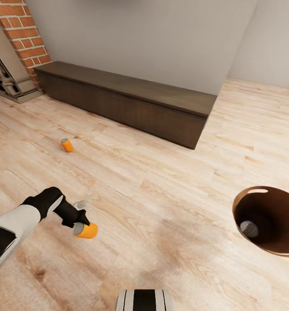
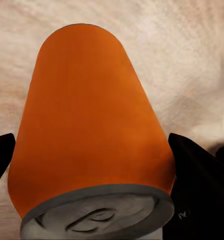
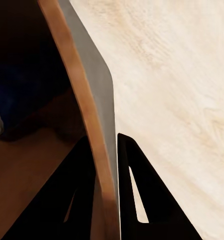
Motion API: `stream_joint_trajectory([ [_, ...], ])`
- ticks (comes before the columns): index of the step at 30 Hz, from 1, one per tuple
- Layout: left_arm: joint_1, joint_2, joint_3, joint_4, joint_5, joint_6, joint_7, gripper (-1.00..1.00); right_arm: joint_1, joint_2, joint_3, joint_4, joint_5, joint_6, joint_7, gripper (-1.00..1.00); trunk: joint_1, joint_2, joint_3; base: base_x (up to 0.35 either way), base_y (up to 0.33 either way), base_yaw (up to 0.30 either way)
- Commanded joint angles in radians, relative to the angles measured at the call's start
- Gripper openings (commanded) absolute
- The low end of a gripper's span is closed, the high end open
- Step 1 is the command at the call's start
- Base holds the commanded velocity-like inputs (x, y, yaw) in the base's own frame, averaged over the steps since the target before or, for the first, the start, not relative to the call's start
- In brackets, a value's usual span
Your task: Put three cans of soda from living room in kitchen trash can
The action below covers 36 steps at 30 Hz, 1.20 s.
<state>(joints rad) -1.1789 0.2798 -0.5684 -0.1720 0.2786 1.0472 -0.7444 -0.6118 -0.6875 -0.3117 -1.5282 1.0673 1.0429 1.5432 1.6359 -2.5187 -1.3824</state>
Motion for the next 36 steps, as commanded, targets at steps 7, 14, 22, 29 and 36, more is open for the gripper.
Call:
stream_joint_trajectory([
  [7, -0.056, 0.043, -0.005, -0.002, -0.001, 0.000, -0.157, -1.00, -0.002, 0.087, 0.004, 0.000, 0.006, 0.004, 0.005, -1.00, -0.003, 0.002, 0.027, 0.000, 0.000, 0.000],
  [14, -0.067, 0.062, -0.005, 0.001, -0.006, 0.000, -0.205, -1.00, -0.011, 0.188, 0.044, -0.001, 0.101, 0.004, 0.005, -1.00, -0.006, 0.003, 0.054, 0.000, 0.000, 0.000],
  [22, -0.065, 0.056, -0.012, 0.006, -0.009, 0.000, -0.205, -1.00, -0.036, 0.221, 0.072, 0.003, 0.130, 0.004, 0.005, -1.00, -0.010, 0.005, 0.085, 0.000, 0.000, 0.000],
  [29, -0.065, 0.054, -0.011, 0.006, -0.009, 0.000, -0.205, -1.00, -0.112, 0.220, 0.075, 0.041, 0.124, 0.004, 0.006, -1.00, -0.013, 0.007, 0.112, 0.000, 0.000, 0.000],
  [36, -0.065, 0.035, -0.011, 0.004, -0.008, 0.000, -0.170, -1.00, -0.181, 0.218, 0.075, 0.138, 0.120, 0.004, 0.009, -1.00, -0.016, 0.008, 0.139, 0.000, 0.000, 0.000],
])
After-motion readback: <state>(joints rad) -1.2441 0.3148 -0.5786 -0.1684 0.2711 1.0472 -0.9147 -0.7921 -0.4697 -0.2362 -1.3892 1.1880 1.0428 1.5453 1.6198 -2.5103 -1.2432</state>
